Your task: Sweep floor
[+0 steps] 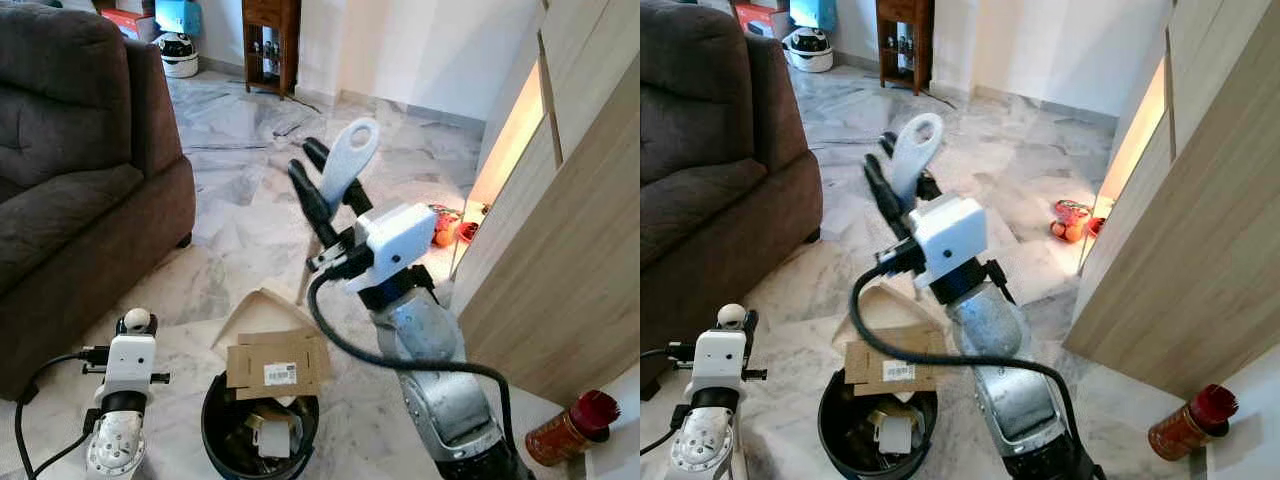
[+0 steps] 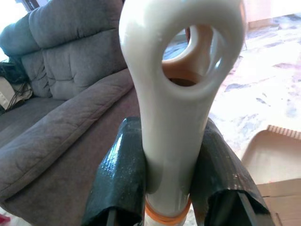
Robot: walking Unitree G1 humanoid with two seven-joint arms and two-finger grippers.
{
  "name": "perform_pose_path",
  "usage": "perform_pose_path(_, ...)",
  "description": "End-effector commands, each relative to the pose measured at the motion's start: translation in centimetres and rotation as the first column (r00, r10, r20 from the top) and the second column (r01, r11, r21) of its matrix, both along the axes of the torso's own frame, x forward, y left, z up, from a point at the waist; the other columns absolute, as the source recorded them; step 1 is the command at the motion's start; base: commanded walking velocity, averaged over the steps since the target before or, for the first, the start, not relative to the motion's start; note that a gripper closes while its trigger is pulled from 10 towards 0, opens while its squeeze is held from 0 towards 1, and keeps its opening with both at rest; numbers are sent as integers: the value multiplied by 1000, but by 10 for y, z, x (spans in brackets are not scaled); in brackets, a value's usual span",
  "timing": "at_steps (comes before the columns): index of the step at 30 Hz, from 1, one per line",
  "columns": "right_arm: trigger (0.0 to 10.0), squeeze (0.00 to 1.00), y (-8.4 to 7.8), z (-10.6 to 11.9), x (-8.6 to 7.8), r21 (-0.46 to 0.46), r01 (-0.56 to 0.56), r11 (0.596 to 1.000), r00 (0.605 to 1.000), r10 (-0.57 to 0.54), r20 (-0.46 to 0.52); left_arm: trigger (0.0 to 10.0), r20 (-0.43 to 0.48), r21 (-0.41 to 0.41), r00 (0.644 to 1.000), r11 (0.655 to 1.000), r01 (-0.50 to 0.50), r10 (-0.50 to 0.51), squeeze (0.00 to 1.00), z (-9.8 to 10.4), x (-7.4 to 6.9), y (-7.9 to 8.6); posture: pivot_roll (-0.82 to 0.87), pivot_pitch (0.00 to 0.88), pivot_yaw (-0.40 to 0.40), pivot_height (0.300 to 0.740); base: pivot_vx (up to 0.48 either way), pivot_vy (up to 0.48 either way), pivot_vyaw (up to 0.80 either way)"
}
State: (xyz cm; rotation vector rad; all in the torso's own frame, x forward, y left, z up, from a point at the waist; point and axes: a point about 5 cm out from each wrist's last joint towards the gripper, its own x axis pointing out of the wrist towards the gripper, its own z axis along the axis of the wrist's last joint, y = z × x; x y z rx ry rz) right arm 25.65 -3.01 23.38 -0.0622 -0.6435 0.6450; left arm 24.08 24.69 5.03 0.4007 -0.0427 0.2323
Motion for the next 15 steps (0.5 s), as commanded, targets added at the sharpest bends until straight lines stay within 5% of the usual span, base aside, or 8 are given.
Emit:
perform_pose_path(1,10000,0,0,16,-11,3,-18,1000,993,18,117,10000,38,10,999,1000,27,-27,0,7,6,-3,101,0,-59,740,0,0,0)
perform_pose_path(15,10000,0,8,11,-16,-122,-26,992,982,48,182,10000,39,9,999,1000,25,-25,0,7,6,-4,103,0,-62,740,0,0,0)
